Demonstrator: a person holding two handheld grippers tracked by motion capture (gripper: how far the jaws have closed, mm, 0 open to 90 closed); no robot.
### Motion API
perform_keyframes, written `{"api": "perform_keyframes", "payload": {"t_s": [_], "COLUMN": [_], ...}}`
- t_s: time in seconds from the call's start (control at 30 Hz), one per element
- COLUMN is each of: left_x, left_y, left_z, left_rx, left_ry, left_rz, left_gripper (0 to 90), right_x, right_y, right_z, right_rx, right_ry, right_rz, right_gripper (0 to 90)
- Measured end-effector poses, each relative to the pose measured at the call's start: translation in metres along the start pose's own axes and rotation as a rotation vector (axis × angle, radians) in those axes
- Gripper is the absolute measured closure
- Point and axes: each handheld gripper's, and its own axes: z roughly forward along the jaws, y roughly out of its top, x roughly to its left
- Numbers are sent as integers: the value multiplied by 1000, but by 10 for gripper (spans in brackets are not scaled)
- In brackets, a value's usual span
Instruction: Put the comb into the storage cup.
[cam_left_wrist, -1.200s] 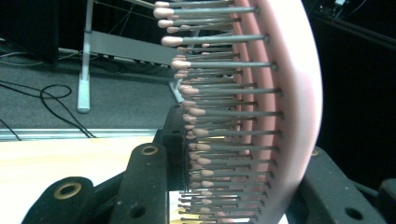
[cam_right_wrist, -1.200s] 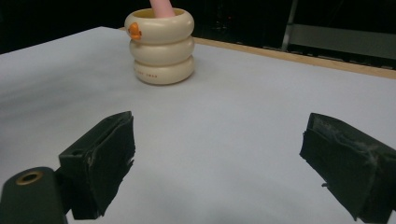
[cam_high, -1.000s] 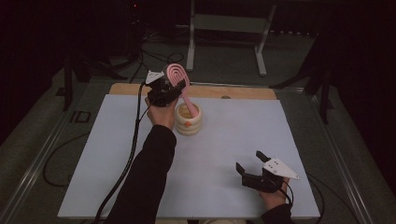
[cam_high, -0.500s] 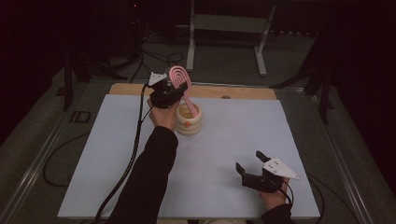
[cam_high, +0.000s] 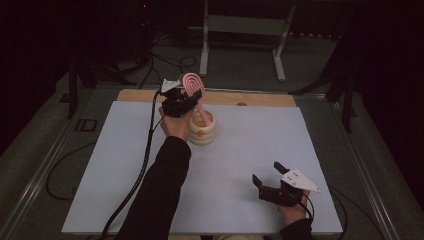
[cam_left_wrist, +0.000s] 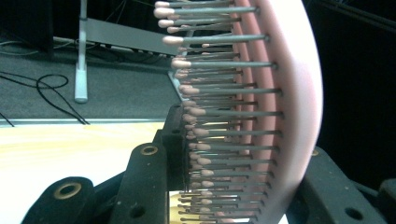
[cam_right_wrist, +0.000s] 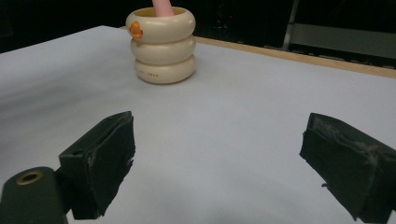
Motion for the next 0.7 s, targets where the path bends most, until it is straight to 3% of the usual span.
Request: {"api": "perform_keyframes", "payload": {"t_s": [0.7], "left_x": [2], "left_y": [-7], "left_z": [6], "left_rx": [21], "left_ry": [8], "left_rz": [2], "left_gripper": [645], "right_x": [0], "right_y": [0], "right_z": [1], "right_rx": [3], "right_ry": [5], "right_rz": [-3], "right_gripper": [93]}}
